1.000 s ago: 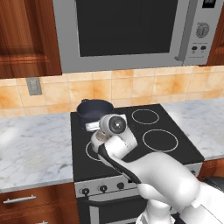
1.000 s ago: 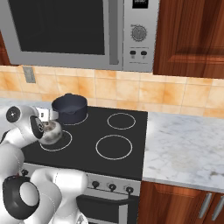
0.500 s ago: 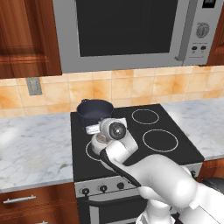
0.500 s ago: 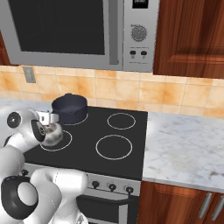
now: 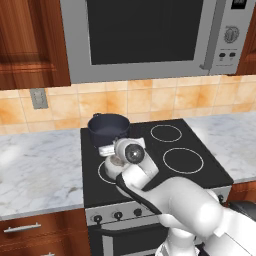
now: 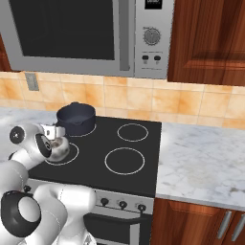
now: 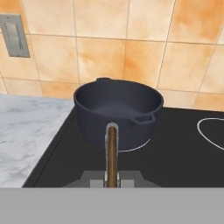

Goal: Pick the kettle from the counter and place it on a stove burner. Then turn the burner on.

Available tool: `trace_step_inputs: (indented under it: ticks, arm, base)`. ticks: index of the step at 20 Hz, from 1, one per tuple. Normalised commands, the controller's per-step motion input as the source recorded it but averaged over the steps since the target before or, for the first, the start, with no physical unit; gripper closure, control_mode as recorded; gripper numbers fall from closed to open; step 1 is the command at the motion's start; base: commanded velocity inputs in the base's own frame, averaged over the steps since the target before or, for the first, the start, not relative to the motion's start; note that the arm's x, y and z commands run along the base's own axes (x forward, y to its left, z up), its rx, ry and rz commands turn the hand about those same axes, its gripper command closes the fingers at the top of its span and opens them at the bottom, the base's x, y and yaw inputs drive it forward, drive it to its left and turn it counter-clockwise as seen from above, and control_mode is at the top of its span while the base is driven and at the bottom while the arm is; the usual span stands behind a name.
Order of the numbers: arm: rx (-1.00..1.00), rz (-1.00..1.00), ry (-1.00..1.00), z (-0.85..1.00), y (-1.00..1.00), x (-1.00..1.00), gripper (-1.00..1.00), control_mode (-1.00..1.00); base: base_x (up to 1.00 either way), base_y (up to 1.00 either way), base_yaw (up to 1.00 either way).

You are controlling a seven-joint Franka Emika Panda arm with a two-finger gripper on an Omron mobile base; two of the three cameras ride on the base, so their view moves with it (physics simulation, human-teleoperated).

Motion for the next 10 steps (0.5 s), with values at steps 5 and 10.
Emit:
trace_step_inputs:
  ticks: [5, 10]
  arm:
    - [0.00, 0.00, 0.00, -0.10, 0.00, 0.08, 1.00, -1.00]
    - [0.00, 0.00, 0.00, -0.05, 0.00, 0.09, 1.00, -1.00]
  base:
    - [0.00, 0.00, 0.00]
    - [0.00, 0.00, 0.00]
